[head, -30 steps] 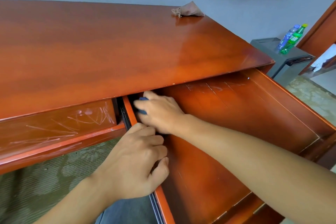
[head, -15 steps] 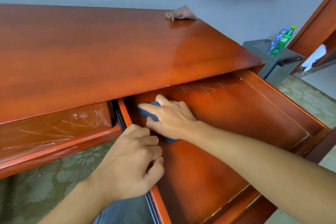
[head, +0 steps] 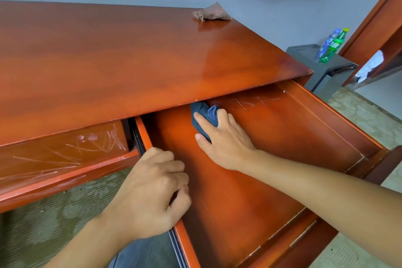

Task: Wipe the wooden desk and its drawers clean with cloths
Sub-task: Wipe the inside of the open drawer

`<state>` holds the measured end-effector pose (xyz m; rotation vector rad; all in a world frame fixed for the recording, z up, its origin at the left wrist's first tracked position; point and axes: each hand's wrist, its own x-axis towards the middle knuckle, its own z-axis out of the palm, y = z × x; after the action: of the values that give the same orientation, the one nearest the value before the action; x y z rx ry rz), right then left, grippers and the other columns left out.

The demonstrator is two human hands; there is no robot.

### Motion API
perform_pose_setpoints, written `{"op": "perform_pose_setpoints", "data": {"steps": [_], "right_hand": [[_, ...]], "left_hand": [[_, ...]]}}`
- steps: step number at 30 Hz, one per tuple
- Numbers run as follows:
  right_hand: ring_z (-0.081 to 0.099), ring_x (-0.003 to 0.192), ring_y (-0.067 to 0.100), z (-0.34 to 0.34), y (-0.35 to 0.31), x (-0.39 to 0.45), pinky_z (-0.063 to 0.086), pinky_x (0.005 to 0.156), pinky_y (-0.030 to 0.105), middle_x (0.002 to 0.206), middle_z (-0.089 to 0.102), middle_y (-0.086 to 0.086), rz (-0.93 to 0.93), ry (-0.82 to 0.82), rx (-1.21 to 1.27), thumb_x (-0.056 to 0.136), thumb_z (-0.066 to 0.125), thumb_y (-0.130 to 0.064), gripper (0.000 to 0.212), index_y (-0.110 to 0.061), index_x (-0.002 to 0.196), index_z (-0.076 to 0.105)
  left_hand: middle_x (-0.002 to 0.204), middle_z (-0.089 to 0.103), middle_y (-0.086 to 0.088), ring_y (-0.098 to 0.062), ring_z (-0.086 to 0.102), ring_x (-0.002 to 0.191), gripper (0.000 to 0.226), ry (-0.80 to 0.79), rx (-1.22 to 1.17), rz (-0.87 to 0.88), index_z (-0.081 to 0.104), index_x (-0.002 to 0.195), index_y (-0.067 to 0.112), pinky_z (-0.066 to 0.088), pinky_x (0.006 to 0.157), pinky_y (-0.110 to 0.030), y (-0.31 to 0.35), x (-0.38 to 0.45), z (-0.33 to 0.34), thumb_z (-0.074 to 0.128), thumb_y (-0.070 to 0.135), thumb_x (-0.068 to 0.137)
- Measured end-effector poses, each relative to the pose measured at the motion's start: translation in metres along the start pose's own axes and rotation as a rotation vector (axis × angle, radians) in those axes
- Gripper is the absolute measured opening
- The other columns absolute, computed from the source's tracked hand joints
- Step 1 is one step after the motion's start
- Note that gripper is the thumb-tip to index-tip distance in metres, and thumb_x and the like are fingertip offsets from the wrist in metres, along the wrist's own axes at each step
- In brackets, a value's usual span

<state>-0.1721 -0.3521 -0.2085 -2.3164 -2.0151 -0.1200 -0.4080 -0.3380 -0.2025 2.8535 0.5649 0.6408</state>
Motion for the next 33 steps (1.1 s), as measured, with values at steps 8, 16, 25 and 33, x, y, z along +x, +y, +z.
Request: {"op": "perform_pose_setpoints", "data": {"steps": [8, 16, 25, 33], "right_hand": [[0.061, 0.112, 0.042, -0.014, 0.075, 0.047, 0.045, 0.094, 0.042, 0.136, 0.046, 0.015, 0.378, -0.097, -0.068, 0.098, 0.037, -0.052, 0.055, -0.036, 0.150, 0.037], [0.059, 0.112, 0.043, -0.021, 0.037, 0.036, 0.043, 0.099, 0.037, 0.144, 0.039, 0.011, 0.365, -0.147, 0.124, 0.098, 0.045, -0.039, 0.050, -0.040, 0.147, 0.045], [0.055, 0.123, 0.035, -0.025, 0.109, 0.051, 0.040, 0.100, 0.040, 0.150, 0.038, 0.006, 0.356, -0.157, -0.065, 0.097, 0.037, -0.048, 0.059, -0.048, 0.155, 0.026], [0.059, 0.110, 0.033, -0.022, 0.138, 0.020, 0.044, 0.094, 0.037, 0.139, 0.039, 0.001, 0.429, -0.164, 0.114, 0.096, 0.047, -0.036, 0.058, -0.048, 0.152, 0.038]], "left_hand": [[0.060, 0.034, 0.008, -0.013, 0.033, 0.067, 0.033, -0.024, 0.000, -0.018, 0.044, 0.059, 0.025, 0.031, 0.078, -0.027, 0.000, -0.002, 0.000, 0.047, 0.029, 0.091], [0.060, 0.033, 0.009, -0.011, 0.031, 0.067, 0.032, -0.026, -0.006, -0.011, 0.045, 0.058, 0.027, 0.034, 0.075, -0.029, 0.002, 0.000, -0.002, 0.050, 0.029, 0.089], [0.060, 0.035, 0.010, -0.011, 0.032, 0.066, 0.025, -0.234, 0.085, -0.007, 0.044, 0.059, 0.030, 0.040, 0.074, -0.029, 0.007, 0.004, -0.019, 0.054, 0.034, 0.082], [0.164, 0.021, 0.010, -0.019, 0.027, 0.146, 0.068, -0.693, 0.133, -0.061, 0.018, 0.161, 0.041, 0.029, 0.120, -0.043, 0.032, 0.065, -0.012, 0.044, 0.039, 0.098]]}}
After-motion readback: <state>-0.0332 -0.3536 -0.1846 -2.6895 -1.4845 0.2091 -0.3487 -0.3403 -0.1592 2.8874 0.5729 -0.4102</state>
